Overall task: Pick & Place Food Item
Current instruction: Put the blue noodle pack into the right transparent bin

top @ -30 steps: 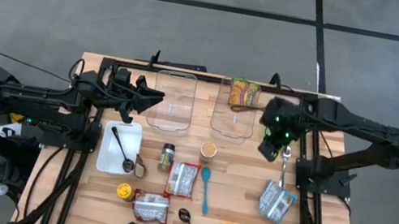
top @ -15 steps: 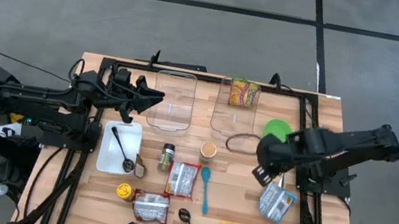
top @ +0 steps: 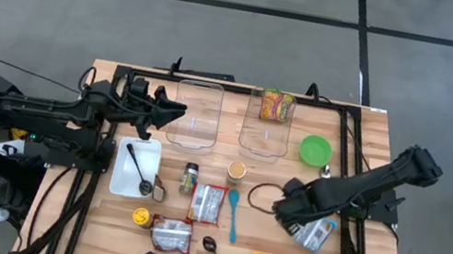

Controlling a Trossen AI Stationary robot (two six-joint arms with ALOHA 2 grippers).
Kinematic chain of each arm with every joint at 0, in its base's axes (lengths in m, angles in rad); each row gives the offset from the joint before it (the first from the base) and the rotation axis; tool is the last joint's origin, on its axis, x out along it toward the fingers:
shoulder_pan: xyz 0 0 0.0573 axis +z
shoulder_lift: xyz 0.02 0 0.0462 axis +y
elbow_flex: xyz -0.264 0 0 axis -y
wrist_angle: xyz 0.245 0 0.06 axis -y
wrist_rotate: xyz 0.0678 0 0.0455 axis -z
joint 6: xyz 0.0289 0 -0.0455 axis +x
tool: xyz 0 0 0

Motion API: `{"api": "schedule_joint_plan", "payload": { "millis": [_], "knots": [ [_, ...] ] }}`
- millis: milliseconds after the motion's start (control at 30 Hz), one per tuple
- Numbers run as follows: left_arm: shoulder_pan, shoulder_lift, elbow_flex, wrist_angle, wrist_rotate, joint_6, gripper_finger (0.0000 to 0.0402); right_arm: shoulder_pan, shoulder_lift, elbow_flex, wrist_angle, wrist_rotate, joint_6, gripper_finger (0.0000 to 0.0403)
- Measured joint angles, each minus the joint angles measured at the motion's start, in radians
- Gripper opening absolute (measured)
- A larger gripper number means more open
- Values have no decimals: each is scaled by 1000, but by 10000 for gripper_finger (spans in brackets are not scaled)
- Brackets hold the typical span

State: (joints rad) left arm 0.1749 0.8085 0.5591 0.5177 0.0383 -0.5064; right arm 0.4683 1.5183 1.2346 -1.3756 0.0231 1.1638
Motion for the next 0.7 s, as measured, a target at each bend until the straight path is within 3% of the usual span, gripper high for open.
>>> {"api": "schedule_joint_plan", "payload": {
  "millis": [333,700],
  "knots": [
    [0,0,0,-2,0,0,102,49,74,0,30,-32,-98,71],
    [0,0,0,-1,0,0,102,63,73,0,56,-90,20,71]
  ]
}}
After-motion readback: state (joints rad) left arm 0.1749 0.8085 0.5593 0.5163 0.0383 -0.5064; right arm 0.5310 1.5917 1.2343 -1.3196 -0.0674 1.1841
